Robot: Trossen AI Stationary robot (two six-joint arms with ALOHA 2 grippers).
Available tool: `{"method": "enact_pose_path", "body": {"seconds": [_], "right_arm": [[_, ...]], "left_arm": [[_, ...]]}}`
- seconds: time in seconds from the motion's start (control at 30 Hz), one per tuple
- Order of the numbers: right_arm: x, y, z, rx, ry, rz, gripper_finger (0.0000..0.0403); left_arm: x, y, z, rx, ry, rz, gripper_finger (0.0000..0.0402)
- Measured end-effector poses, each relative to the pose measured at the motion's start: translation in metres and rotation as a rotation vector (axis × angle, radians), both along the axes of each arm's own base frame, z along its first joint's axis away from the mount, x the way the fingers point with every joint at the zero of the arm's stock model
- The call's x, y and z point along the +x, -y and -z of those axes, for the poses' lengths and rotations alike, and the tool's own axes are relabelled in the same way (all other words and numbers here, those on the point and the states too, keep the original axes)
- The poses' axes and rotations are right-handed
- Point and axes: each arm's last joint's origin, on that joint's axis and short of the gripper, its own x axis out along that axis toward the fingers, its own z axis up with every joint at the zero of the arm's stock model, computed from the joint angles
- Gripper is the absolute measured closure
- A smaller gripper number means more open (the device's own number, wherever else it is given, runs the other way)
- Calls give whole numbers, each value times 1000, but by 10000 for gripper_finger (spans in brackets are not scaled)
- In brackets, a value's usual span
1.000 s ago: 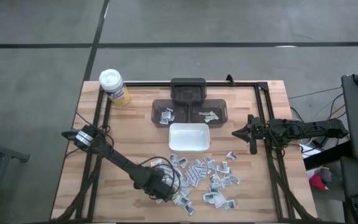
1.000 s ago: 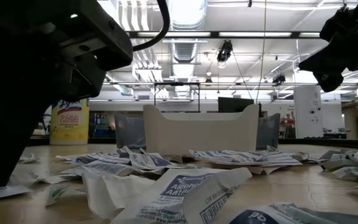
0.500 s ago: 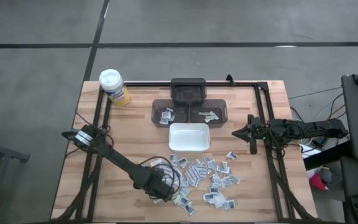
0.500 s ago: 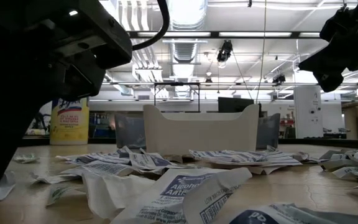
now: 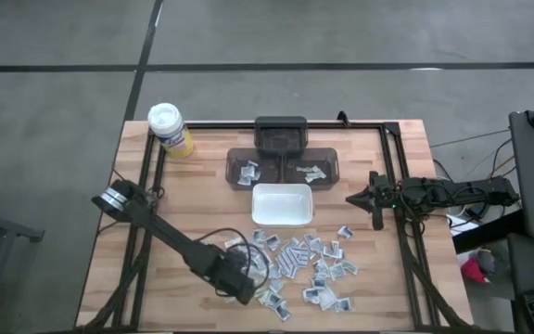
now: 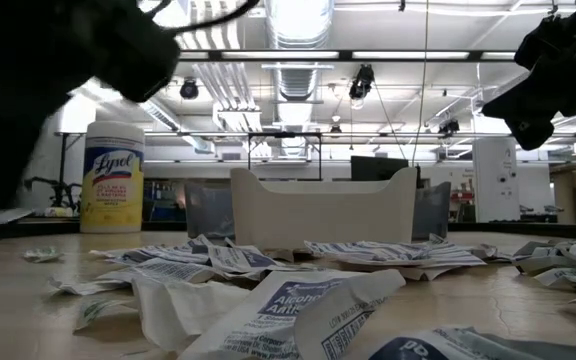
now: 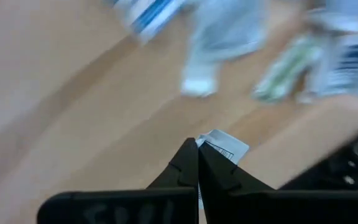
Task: Pick & Place First Aid Supplies
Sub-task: Put the alcohol pad into the bottom left black bin
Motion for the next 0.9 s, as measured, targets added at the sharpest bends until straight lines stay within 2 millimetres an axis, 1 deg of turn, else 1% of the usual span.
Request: {"method": "enact_pose_path", "body": {"seconds": [0.1, 0.2, 0.3, 0.4, 0.5, 0.6, 0.67, 0.77, 0.9], "right_arm": [[0, 0, 0, 0, 1, 0, 394], [0, 0, 0, 0, 1, 0, 394], [0, 0, 0, 0, 0, 0, 394], [0, 0, 0, 0, 1, 0, 394], [0, 0, 0, 0, 0, 0, 394], [0, 0, 0, -2, 0, 0, 394], [0, 0, 0, -3, 0, 0, 394], [0, 0, 0, -3, 0, 1, 394], [0, 0, 0, -3, 0, 1, 394]], "left_arm": [[5, 1, -14, 75, 189, 90, 401], [11, 0, -26, 171, 338, 113, 401], [16, -3, -36, 306, 431, 91, 401], [21, -7, -51, 441, 521, 38, 401], [26, -15, -62, 582, 581, -15, 401], [28, -29, -75, 718, 603, -73, 401], [28, -42, -84, 796, 585, -95, 401], [30, -63, -92, 891, 508, -82, 401], [35, -96, -105, 992, 382, -21, 401]]}}
